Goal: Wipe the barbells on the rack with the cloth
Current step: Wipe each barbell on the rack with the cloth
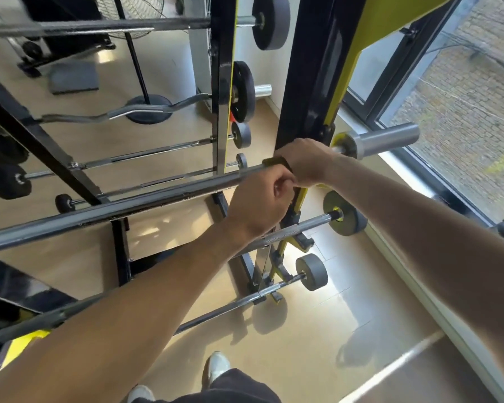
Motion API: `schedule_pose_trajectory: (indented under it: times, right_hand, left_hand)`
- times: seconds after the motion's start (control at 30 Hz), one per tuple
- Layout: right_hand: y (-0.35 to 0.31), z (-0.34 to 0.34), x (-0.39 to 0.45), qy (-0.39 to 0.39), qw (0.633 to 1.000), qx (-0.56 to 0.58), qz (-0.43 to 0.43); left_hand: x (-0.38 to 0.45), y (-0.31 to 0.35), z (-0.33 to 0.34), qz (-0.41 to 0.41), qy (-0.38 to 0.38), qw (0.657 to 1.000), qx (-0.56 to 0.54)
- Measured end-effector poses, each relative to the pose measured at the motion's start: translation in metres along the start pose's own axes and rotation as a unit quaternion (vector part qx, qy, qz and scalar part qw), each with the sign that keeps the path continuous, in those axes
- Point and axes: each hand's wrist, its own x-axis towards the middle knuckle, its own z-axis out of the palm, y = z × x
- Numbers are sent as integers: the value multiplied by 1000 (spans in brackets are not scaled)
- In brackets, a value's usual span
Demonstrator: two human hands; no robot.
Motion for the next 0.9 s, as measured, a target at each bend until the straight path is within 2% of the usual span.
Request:
schedule_pose_trajectory:
  times: [0.07,0.1,0.13,0.23,0.3,0.37,0.47,0.53,0.6,0.73,0.83,0.9]
  right_hand:
    - [-4,-4,-1,-4,999,-39,-6]
    - [-8,-6,-4,-3,999,-49,-5]
    - [-12,-8,-6,3,999,-53,-5]
    - [-43,-5,-7,41,997,-59,-30]
    - [-61,2,-5,68,996,-31,-43]
    - [-61,3,-6,79,995,28,-53]
    - [-48,-8,-8,53,993,97,-34]
    - [-50,-12,-5,24,995,87,35]
    - [-68,-12,2,-7,998,14,60]
    - [-129,-11,17,-5,999,-39,5]
    - [-183,-15,27,-4,999,-22,-42]
    - [-219,-16,34,-5,998,3,-68]
  left_hand:
    - [5,-5,-11,58,85,990,97]
    - [9,-8,-18,70,94,980,160]
    - [12,-9,-25,59,68,970,226]
    - [26,-15,-45,-21,-101,927,360]
    - [32,-21,-59,-45,-160,929,332]
    - [34,-24,-73,-50,-167,946,273]
    - [29,-26,-87,-42,-163,949,266]
    - [21,-30,-91,-60,-168,948,264]
    - [9,-37,-95,-69,-165,941,287]
    - [-15,-50,-134,-91,-174,927,321]
    - [-30,-56,-185,-147,-256,893,339]
    - [-43,-62,-219,-193,-296,885,302]
